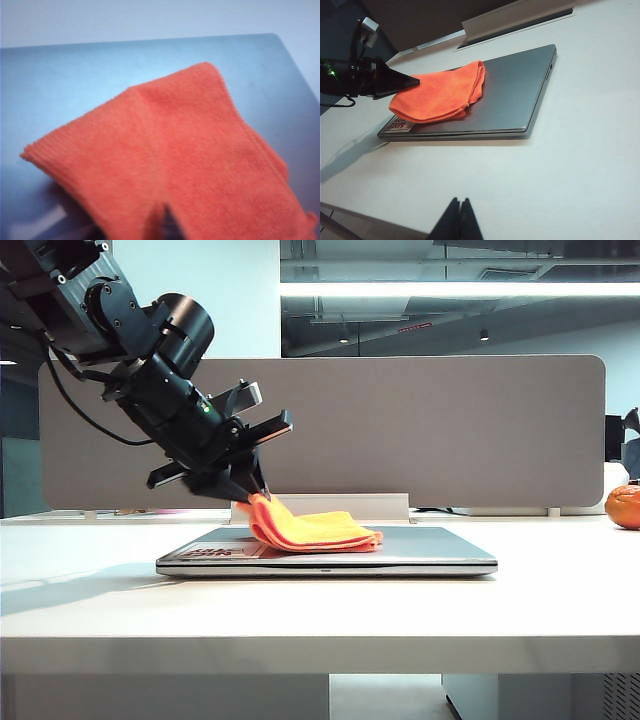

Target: Pick up the orange rag and put it over the laptop.

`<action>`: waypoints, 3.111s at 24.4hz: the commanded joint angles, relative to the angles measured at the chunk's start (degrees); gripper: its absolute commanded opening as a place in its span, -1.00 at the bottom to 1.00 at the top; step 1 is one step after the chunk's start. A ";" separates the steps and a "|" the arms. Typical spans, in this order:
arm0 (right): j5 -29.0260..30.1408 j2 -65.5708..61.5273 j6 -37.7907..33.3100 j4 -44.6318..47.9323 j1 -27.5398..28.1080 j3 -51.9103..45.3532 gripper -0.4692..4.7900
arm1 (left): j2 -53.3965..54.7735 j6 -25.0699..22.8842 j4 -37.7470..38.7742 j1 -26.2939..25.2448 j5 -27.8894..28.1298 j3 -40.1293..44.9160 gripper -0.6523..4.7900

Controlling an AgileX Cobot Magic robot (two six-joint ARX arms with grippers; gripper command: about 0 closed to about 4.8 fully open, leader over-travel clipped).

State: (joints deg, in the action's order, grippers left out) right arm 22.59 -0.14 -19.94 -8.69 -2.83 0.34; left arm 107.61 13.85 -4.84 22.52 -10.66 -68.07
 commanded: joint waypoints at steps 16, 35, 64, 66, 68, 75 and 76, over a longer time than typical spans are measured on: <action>0.04 0.07 0.04 0.83 0.02 -0.22 -0.84 | -5.57 -6.51 9.99 -2.75 3.02 -1.99 0.74; 0.04 0.07 0.04 0.83 0.02 -0.22 -0.84 | -29.22 -9.14 25.03 -3.69 12.00 3.30 -0.78; 0.02 0.07 0.07 0.85 0.04 -0.22 -0.84 | -78.55 -3.30 32.04 -3.69 20.94 36.92 -0.78; 0.02 0.07 0.07 0.85 0.04 -0.22 -0.84 | -79.65 -3.32 32.00 -3.69 20.96 36.92 -0.78; 0.02 0.07 0.07 0.85 0.04 -0.22 -0.84 | -80.54 -3.30 32.02 -3.69 20.94 36.92 -0.78; 0.02 0.07 0.07 0.85 0.04 -0.22 -0.84 | -80.81 -5.49 32.15 -3.69 21.11 36.94 -0.78; 0.02 0.07 0.07 0.85 0.04 -0.22 -0.84 | -80.81 -6.38 32.00 -3.69 21.99 37.00 -0.78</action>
State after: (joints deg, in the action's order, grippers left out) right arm 22.59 -0.14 -19.94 -8.51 -2.83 0.34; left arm 26.85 9.28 27.90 18.85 10.15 -30.96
